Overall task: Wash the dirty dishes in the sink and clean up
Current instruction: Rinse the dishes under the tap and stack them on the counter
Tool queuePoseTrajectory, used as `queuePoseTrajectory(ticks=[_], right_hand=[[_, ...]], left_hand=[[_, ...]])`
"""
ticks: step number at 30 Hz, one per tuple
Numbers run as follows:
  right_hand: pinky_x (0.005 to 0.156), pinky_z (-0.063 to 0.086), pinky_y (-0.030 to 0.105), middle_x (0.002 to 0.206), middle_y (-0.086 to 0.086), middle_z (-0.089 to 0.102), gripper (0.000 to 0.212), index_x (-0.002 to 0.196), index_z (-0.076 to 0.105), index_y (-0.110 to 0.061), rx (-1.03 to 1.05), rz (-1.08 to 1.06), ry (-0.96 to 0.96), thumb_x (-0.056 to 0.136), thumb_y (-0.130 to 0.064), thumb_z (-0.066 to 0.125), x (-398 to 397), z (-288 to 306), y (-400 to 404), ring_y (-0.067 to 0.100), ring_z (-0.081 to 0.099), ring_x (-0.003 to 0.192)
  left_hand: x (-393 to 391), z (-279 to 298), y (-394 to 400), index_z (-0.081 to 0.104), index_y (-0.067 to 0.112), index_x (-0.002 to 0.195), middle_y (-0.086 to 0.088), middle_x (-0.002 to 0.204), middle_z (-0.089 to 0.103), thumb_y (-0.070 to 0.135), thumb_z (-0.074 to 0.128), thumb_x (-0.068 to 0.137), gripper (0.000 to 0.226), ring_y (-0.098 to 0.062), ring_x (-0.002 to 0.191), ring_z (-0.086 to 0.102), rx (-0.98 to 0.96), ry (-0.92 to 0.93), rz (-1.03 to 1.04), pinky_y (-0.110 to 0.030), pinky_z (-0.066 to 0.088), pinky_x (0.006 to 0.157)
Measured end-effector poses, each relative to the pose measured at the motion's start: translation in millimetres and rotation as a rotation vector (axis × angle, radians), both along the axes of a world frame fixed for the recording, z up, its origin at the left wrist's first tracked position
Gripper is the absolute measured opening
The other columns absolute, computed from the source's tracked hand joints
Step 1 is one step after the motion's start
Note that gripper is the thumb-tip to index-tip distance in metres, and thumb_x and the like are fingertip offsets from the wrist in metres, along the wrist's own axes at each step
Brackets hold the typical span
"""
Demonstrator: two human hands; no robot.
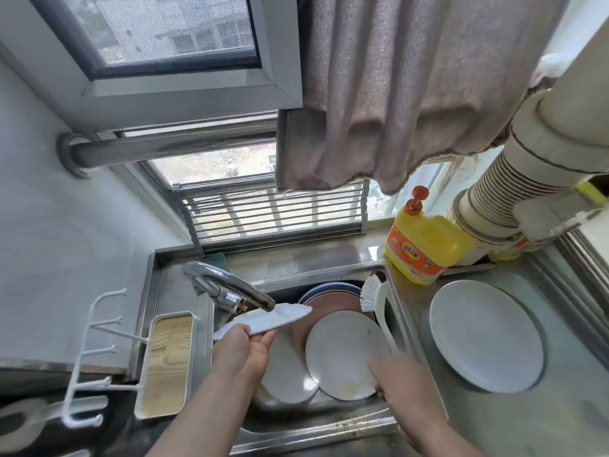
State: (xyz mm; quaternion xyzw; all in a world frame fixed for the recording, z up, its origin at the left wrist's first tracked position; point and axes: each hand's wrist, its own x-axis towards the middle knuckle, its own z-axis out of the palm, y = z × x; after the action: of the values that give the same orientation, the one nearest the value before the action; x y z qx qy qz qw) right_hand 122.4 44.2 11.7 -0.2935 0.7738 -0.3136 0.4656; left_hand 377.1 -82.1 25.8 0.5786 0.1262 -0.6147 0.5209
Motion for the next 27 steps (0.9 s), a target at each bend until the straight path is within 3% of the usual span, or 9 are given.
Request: queuePoseTrajectory(ticks=[3, 5, 8, 10, 15, 20, 22, 25, 27], right_hand=[[0.065, 0.051, 0.036, 0.06, 0.01, 0.068, 0.047, 0.064, 0.044, -0.015, 0.006, 0.006, 0.005, 0.089, -0.033, 0.079, 0, -1, 1, 0.031, 0.065, 0.06], [0.065, 0.052, 0.038, 0.057, 0.008, 0.065, 0.048, 0.064, 0.043, -0.015, 0.008, -0.007, -0.019, 0.09, -0.031, 0.08, 0, -2, 3, 0.029, 0.061, 0.057], [0.064, 0.05, 0.04, 0.055, 0.008, 0.062, 0.048, 0.065, 0.041, -0.015, 0.019, -0.022, -0.058, 0.09, -0.028, 0.08, -2, -5, 7, 0.022, 0.056, 0.054], [0.064, 0.048, 0.041, 0.055, 0.008, 0.061, 0.047, 0.066, 0.042, -0.015, 0.02, -0.034, -0.072, 0.09, -0.03, 0.081, -4, -8, 11, 0.022, 0.055, 0.054], [0.066, 0.054, 0.048, 0.054, 0.006, 0.061, 0.048, 0.069, 0.043, -0.015, 0.029, -0.078, -0.071, 0.088, -0.038, 0.08, -5, -10, 14, 0.023, 0.058, 0.054], [0.064, 0.052, 0.044, 0.055, 0.003, 0.059, 0.05, 0.076, 0.053, -0.012, 0.005, -0.054, -0.036, 0.091, -0.058, 0.067, -6, 1, 14, 0.021, 0.056, 0.053], [0.07, 0.051, 0.04, 0.067, -0.002, 0.067, 0.054, 0.084, 0.063, -0.017, 0.015, -0.013, 0.042, 0.091, -0.069, 0.054, -8, 9, 17, 0.02, 0.063, 0.064], [0.079, 0.048, 0.038, 0.084, -0.01, 0.071, 0.041, 0.091, 0.067, -0.023, 0.045, 0.01, 0.098, 0.102, -0.058, 0.046, -15, 25, 25, 0.011, 0.065, 0.085], [0.077, 0.047, 0.041, 0.072, -0.014, 0.062, 0.032, 0.085, 0.061, -0.025, 0.054, 0.07, 0.145, 0.107, -0.043, 0.047, -26, 30, 34, 0.013, 0.06, 0.075]], left_hand=[[-4, 3, 6, 0.036, -0.004, 0.154, -0.035, 0.146, 0.051, -0.013, 0.022, 0.099, 0.057, -0.055, 0.133, 0.052, 0.016, -0.013, -0.028, -0.064, 0.048, 0.096], [-10, 7, 9, 0.039, -0.005, 0.151, -0.034, 0.137, 0.058, -0.013, 0.025, 0.1, 0.054, -0.051, 0.121, 0.061, -0.005, -0.016, -0.032, -0.061, 0.05, 0.093], [-22, 12, 14, 0.045, -0.004, 0.145, -0.028, 0.114, 0.069, -0.012, 0.032, 0.102, 0.046, -0.041, 0.089, 0.075, -0.057, -0.02, -0.044, -0.054, 0.063, 0.072], [-27, 15, 20, 0.045, -0.001, 0.145, -0.025, 0.112, 0.07, -0.011, 0.035, 0.102, 0.046, -0.035, 0.08, 0.078, -0.063, -0.021, -0.063, -0.049, 0.063, 0.063], [-36, 30, 50, 0.041, 0.005, 0.149, -0.031, 0.133, 0.064, -0.01, 0.037, 0.103, 0.049, -0.045, 0.103, 0.074, -0.05, 0.029, -0.207, -0.052, 0.065, 0.067], [-44, 44, 77, 0.056, 0.016, 0.132, -0.025, 0.114, 0.075, -0.007, 0.037, 0.106, 0.04, -0.042, 0.096, 0.077, -0.019, 0.052, -0.401, -0.055, 0.065, 0.073], [-48, 41, 83, 0.058, 0.014, 0.131, -0.023, 0.112, 0.076, -0.003, 0.038, 0.108, 0.035, -0.041, 0.094, 0.077, 0.013, 0.049, -0.462, -0.052, 0.066, 0.067], [-54, 32, 90, 0.059, 0.018, 0.131, -0.017, 0.118, 0.073, 0.005, 0.036, 0.112, 0.033, -0.038, 0.101, 0.071, 0.031, 0.001, -0.497, -0.05, 0.065, 0.066], [-58, 22, 93, 0.059, 0.023, 0.129, -0.013, 0.121, 0.07, 0.004, 0.035, 0.112, 0.036, -0.038, 0.105, 0.069, 0.036, -0.037, -0.516, -0.052, 0.064, 0.07]])
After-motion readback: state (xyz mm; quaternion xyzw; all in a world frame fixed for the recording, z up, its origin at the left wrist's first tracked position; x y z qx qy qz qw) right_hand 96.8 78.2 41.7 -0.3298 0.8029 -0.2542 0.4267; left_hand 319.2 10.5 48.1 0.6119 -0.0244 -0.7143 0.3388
